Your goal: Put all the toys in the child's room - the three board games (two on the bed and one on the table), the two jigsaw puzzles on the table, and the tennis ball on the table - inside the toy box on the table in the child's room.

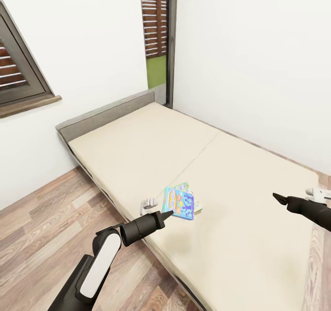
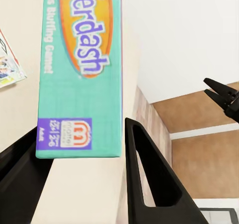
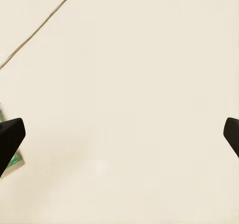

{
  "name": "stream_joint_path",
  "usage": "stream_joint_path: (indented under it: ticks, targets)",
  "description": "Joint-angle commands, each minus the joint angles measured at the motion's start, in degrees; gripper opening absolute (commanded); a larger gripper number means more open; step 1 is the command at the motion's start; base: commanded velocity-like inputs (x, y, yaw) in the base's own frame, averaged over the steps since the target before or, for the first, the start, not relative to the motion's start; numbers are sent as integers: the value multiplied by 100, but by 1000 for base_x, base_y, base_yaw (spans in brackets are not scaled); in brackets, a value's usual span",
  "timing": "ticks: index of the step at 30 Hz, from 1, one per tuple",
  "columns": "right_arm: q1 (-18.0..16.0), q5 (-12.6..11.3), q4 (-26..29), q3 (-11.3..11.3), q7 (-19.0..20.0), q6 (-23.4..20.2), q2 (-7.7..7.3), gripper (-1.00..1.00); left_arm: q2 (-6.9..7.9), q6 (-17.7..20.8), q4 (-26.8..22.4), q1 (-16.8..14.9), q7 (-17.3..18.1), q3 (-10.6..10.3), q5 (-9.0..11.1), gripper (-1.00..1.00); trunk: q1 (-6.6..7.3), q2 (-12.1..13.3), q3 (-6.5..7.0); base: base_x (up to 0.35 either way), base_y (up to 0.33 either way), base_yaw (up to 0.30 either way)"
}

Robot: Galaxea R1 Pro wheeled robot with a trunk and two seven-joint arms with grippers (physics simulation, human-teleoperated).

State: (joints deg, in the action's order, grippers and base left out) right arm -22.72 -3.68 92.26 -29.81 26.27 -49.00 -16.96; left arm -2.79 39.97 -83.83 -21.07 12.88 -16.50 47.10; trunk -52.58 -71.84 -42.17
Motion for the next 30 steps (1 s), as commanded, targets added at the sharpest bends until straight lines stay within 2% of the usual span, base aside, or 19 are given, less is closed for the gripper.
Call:
stream_joint_path:
  ticks: [1, 10, 30]
  targets:
    - [-4, -36, 3, -7, 1, -40, -1, 100, -3, 29, -2, -3, 9, 7, 1, -100, 23, 39, 14, 0, 0, -1]
    - [-4, -36, 3, -7, 1, -40, -1, 100, -3, 29, -2, -3, 10, 7, 1, -100, 220, 400, 176, 0, 0, -116]
    - [-4, -36, 3, -7, 1, -41, -9, 100, -3, 29, 6, -3, 13, 7, 0, -100, 660, 1202, 535, 0, 0, -265]
